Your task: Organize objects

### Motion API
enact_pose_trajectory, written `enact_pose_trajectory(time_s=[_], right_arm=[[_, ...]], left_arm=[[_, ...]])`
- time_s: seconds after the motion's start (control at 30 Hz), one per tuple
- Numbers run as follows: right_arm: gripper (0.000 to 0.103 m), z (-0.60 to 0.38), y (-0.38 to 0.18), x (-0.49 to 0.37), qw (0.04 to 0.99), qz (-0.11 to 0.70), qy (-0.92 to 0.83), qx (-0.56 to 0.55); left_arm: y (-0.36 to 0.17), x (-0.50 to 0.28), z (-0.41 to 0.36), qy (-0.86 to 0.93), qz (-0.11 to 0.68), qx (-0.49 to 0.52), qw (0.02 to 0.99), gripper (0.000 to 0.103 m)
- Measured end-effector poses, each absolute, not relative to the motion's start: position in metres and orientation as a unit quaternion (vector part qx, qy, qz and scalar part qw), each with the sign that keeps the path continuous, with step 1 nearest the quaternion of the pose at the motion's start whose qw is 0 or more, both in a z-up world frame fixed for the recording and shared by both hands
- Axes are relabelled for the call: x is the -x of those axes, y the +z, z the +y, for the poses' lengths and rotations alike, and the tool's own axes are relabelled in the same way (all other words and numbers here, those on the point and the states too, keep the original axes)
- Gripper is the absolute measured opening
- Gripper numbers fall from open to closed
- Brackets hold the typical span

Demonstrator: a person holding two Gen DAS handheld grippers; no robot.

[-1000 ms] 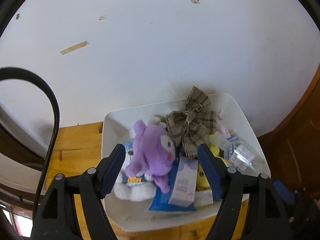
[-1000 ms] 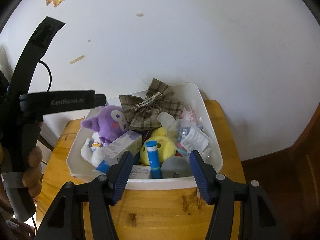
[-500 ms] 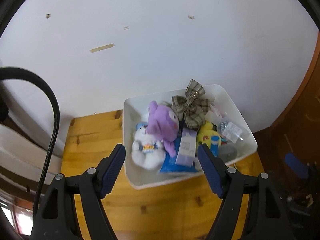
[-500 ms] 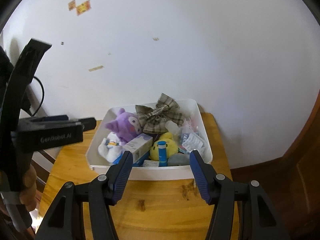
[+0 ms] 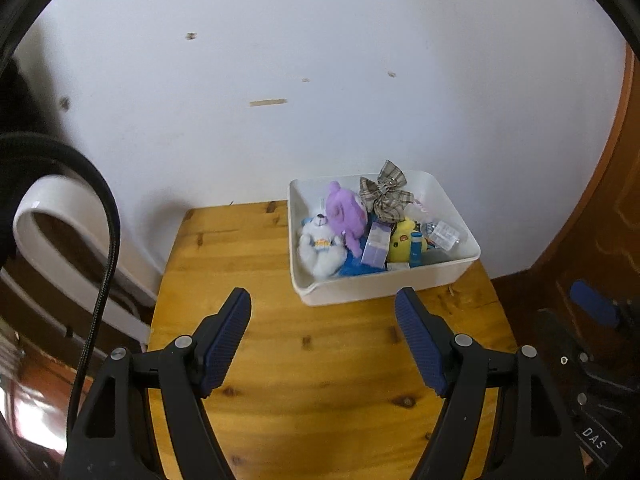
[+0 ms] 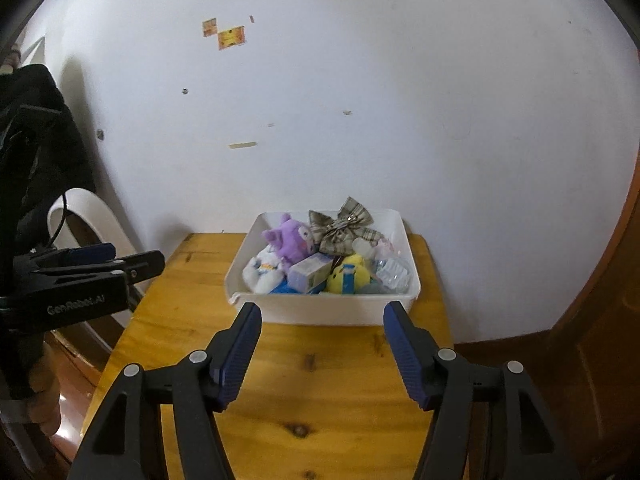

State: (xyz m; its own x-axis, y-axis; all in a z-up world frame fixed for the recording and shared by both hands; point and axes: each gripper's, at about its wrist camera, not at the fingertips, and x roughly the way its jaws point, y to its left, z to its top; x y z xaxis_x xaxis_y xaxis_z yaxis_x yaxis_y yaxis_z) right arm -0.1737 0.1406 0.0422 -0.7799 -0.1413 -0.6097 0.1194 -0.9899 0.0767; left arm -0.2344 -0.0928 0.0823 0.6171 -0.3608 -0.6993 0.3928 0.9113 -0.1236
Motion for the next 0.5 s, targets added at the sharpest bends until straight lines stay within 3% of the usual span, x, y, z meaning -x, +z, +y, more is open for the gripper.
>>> enact_pose_trajectory(time_s=[0.2, 0.5], right_arm=[[0.073, 0.136, 0.044, 0.133, 0.069, -0.034, -0.938, -0.337], [0.073, 0.128, 0.035, 0.076, 0.052, -0.064, -0.93, -0.357]], left_arm=[[0.083, 0.277, -0.062, -0.178, 0.375, 0.003, 0.91, 0.078], [0.072, 0.341, -0.035, -0.17, 0.372, 0.014, 0.913, 0.081]])
